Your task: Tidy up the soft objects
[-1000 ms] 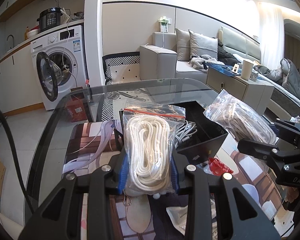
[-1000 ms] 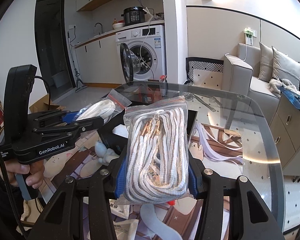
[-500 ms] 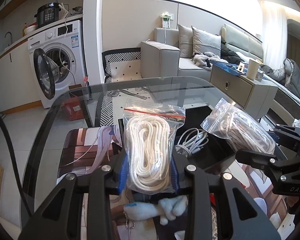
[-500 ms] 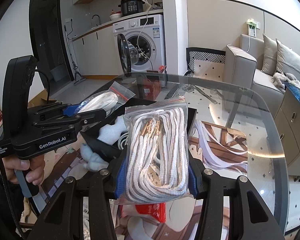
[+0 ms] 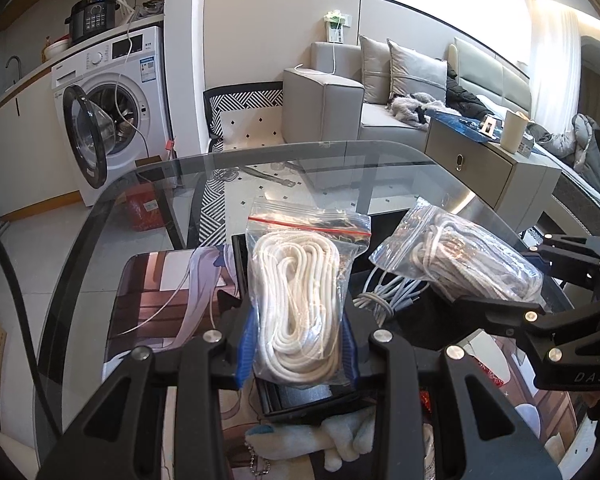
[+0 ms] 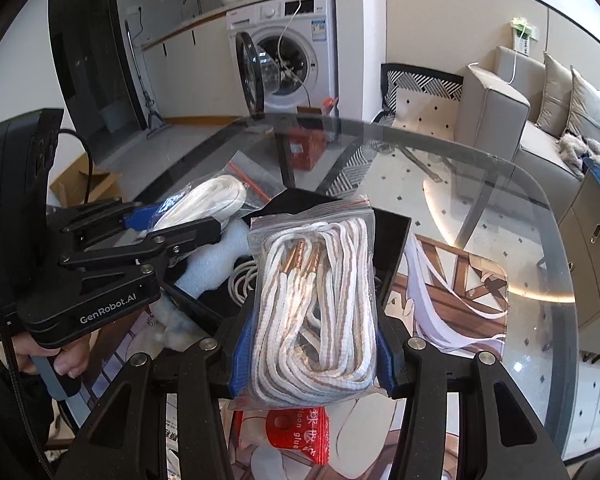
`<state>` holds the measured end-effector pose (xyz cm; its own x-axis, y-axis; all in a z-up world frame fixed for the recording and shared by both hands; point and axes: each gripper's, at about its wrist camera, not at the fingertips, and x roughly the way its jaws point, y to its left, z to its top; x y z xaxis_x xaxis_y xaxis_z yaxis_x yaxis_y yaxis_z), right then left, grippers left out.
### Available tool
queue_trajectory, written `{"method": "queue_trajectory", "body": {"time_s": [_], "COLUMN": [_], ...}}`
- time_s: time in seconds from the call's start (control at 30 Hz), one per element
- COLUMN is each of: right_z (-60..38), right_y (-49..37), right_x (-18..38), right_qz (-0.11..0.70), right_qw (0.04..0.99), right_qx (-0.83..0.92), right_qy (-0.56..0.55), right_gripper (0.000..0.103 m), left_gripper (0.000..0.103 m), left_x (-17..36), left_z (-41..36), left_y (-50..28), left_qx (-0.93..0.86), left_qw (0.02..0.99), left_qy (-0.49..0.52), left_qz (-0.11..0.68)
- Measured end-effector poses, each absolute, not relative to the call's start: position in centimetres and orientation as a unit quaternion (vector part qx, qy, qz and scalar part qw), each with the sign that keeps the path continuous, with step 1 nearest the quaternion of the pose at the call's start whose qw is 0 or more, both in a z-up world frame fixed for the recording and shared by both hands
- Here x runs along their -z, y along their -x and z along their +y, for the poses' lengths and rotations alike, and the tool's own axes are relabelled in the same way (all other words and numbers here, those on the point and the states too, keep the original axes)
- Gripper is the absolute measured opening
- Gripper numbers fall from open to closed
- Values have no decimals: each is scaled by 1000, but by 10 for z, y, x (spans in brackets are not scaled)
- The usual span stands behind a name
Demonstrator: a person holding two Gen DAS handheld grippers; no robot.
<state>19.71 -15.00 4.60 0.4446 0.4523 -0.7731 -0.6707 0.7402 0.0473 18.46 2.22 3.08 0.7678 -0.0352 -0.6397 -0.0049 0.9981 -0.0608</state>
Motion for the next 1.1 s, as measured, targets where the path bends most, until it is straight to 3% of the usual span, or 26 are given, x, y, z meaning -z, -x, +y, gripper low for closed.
{"method": "queue_trajectory", "body": {"time_s": [0.87,1.03,1.1], "right_z": [-117,-124,-130], "right_y": [-228,-221,-216], "right_x": [-30,-35,-42], "right_qz": [402,373,354], "right_qw": [826,839,849], "right_qx": [-364,-367,-365], "right_qy": [156,152,145], "right_gripper": [50,60,75], "left_gripper": [34,36,37], "left_x": [-20,-21,-22], "left_z": [12,13,14], "left_y": [-200,-200,-199], "left_qx": [32,34,32], "left_qw": [936,936,935], "left_qy": [19,20,20], "left_qz": [350,351,353]}}
